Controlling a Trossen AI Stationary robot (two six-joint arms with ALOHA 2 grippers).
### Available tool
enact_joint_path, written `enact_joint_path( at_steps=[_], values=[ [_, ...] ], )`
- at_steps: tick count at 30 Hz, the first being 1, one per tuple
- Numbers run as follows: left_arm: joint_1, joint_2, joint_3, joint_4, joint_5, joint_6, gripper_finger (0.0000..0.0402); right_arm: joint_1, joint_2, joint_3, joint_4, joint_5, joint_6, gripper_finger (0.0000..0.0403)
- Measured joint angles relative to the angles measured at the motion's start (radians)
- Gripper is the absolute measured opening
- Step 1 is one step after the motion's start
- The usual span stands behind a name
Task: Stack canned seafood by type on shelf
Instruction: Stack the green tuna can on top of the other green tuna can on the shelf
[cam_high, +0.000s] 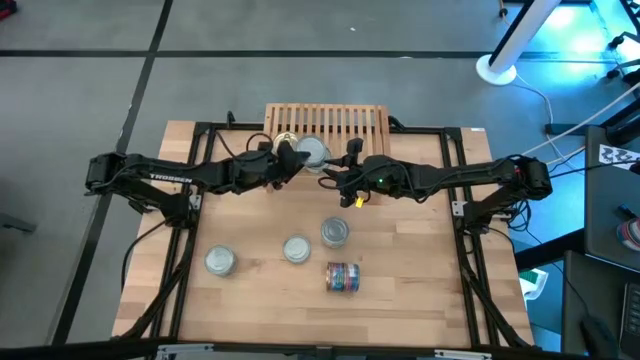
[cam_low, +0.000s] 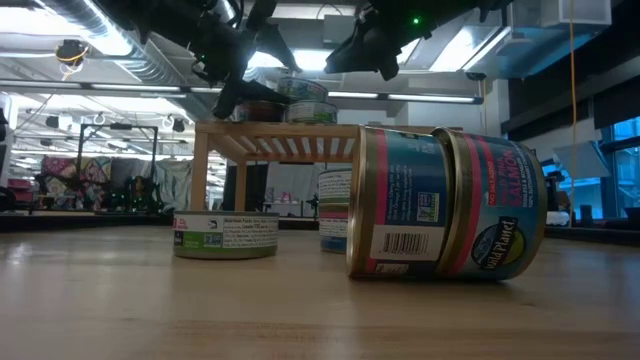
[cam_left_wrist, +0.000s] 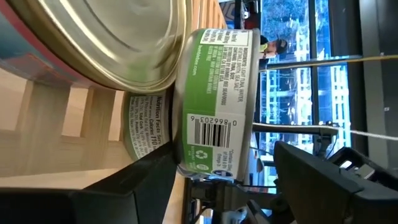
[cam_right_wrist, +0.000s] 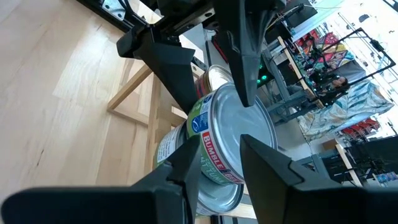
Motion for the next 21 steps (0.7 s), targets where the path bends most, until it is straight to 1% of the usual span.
enact_joint_path(
  at_steps=[8,16,19,21],
  values=[
    [-0.001,0.003,-0.002,-0.035,0.007,0.109,0.0265,0.000,0.000,0.000,0.000,0.000,0.000,0.0115],
    [-0.001,0.002,0.000,-0.041,0.004,0.112,0.0265,0.000,0.000,0.000,0.000,0.000,0.000,0.0115],
    [0.001,0.002,0.000,-0.039,-0.001,0.067,0.0265,0.000,0.000,0.000,0.000,0.000,0.000,0.0115],
    [0.001,0.002,0.000,-0.038,-0.001,0.064,0.0265,0.000,0.000,0.000,0.000,0.000,0.000,0.0115]
  ],
)
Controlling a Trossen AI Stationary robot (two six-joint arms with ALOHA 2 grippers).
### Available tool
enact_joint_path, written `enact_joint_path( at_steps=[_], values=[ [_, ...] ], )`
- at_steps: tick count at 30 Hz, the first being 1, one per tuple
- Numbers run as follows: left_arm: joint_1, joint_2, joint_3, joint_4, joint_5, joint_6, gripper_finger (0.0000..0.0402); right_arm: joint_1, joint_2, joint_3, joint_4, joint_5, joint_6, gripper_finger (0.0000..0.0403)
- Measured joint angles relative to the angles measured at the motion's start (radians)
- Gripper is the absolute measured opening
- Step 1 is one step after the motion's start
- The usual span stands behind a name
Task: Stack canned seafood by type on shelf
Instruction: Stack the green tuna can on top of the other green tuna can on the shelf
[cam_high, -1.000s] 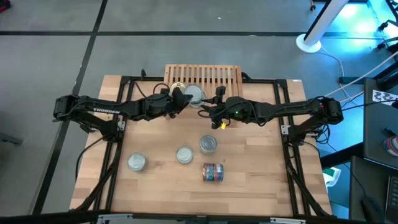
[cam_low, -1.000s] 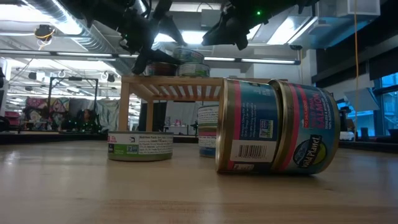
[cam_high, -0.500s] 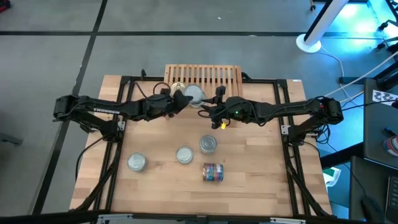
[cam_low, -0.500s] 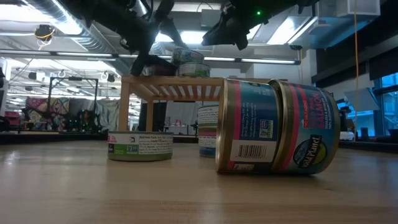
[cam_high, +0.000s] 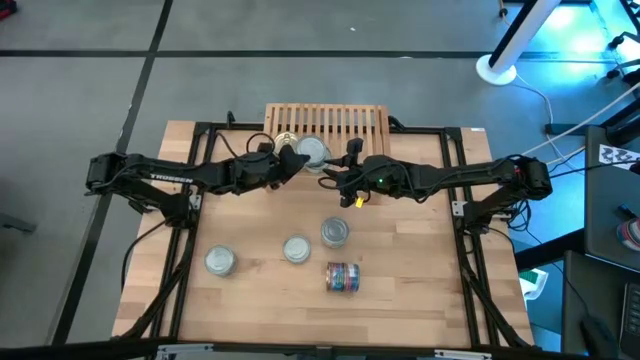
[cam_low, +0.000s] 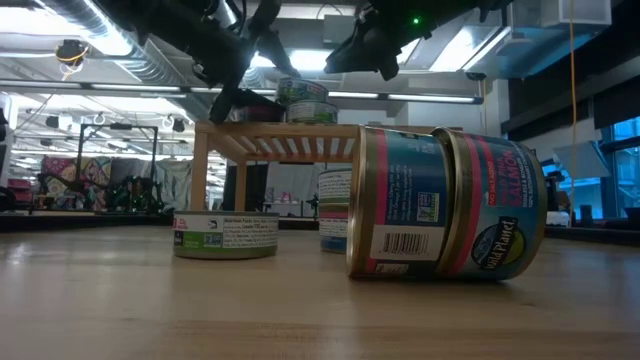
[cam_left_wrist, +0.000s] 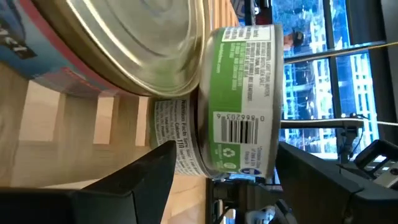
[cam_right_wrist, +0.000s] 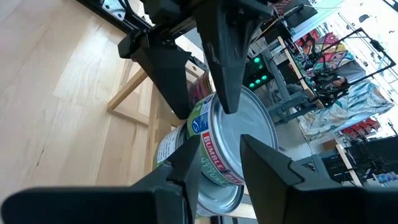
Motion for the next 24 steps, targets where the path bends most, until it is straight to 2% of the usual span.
enact_joint_path(
  at_steps=[11,24],
  values=[
    [-0.022,-0.025,0.000,0.077,0.013,0.142,0.0265,0.000,0.000,0.000,0.001,0.008,0.000,0.0115],
    [-0.061,-0.039,0.000,-0.013,0.037,0.072,0.0265,0.000,0.000,0.001,0.001,0.027,0.000,0.0115]
  ],
)
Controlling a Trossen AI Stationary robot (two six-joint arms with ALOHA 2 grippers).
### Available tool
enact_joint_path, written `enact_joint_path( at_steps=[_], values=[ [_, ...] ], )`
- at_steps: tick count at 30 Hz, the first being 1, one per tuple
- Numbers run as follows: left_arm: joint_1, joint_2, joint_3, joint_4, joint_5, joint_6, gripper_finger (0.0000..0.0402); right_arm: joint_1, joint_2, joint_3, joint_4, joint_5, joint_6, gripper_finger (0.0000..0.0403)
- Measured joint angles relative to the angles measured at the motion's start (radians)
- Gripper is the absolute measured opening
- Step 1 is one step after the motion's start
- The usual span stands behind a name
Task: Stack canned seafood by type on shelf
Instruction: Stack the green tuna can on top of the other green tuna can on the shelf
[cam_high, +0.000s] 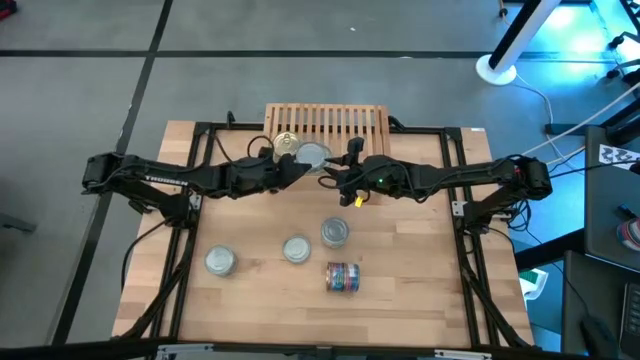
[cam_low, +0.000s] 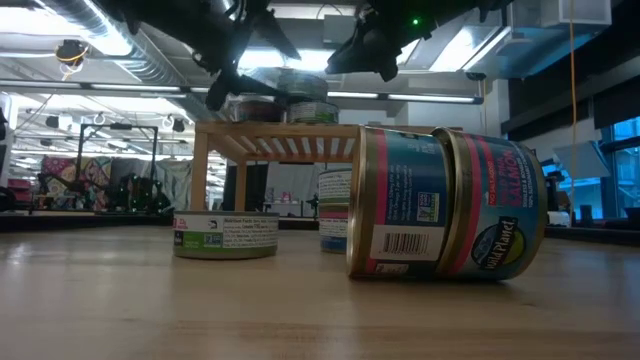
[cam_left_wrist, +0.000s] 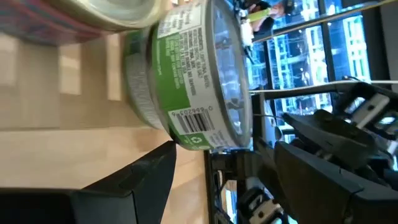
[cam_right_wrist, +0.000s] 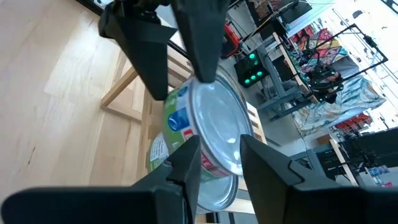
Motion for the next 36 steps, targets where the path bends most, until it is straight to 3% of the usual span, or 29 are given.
enact_joint_path(
  at_steps=[16,36],
  values=[
    [0.073,0.000,0.000,-0.008,-0.002,-0.032,0.0265,0.000,0.000,0.000,0.007,-0.029,0.000,0.0115],
    [-0.024,-0.025,0.001,-0.001,0.024,-0.052,0.0265,0.000,0.000,0.000,0.000,-0.025,0.000,0.0115]
  ],
)
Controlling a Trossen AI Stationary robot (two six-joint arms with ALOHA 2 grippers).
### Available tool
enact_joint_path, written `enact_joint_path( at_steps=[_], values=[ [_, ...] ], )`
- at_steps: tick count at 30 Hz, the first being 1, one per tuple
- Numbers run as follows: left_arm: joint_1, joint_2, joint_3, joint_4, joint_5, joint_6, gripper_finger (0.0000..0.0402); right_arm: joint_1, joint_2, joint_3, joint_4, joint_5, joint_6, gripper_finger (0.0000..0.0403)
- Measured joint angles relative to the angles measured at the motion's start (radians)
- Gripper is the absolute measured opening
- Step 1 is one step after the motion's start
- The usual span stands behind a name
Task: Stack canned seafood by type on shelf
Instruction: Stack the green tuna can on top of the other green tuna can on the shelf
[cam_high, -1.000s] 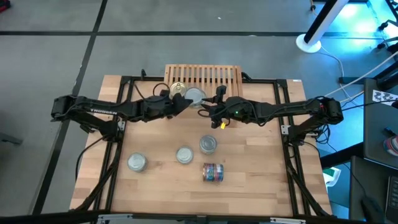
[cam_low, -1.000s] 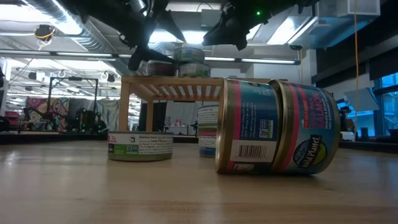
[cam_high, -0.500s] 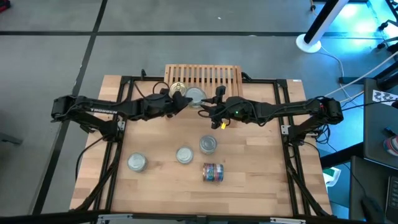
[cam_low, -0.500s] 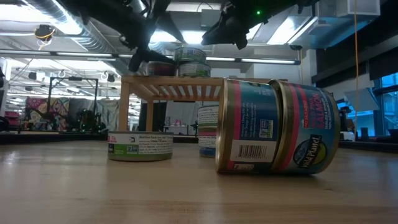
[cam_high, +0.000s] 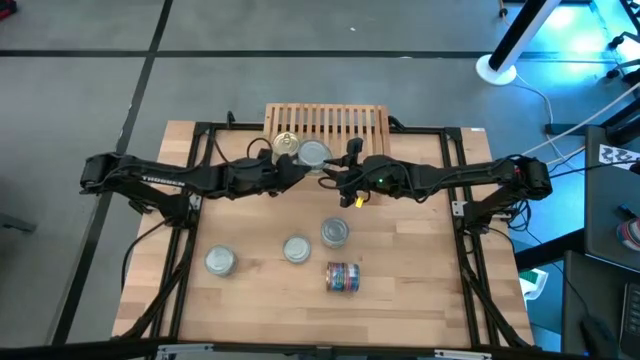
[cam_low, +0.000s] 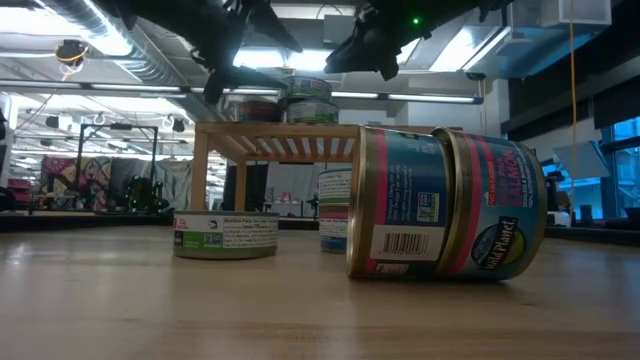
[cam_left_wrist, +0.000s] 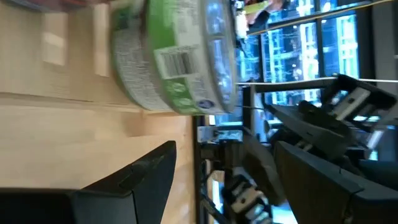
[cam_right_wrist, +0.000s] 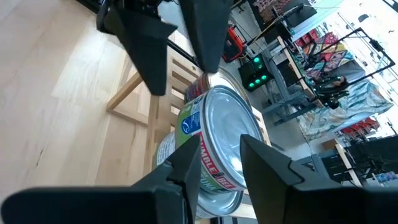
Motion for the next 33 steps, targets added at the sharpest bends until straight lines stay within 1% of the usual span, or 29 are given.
enact_joint_path(
  at_steps=[4,9,18,28,33],
  values=[
    [-0.001,-0.020,0.001,0.011,-0.004,0.025,0.0265,0.000,0.000,0.000,0.001,0.000,0.000,0.0115],
    [0.015,-0.029,0.001,0.016,-0.036,0.059,0.0265,0.000,0.000,0.000,0.003,-0.001,0.000,0.0115],
    [0.074,-0.027,0.001,0.000,-0.040,0.082,0.0265,0.000,0.000,0.000,0.003,-0.001,0.000,0.0115],
    [0.106,-0.023,0.001,0.001,-0.039,0.103,0.0265,0.000,0.000,0.000,0.008,-0.002,0.000,0.0115],
    [0.109,0.000,0.001,0.022,-0.049,0.100,0.0265,0.000,0.000,0.000,0.008,-0.002,0.000,0.0115]
  ],
)
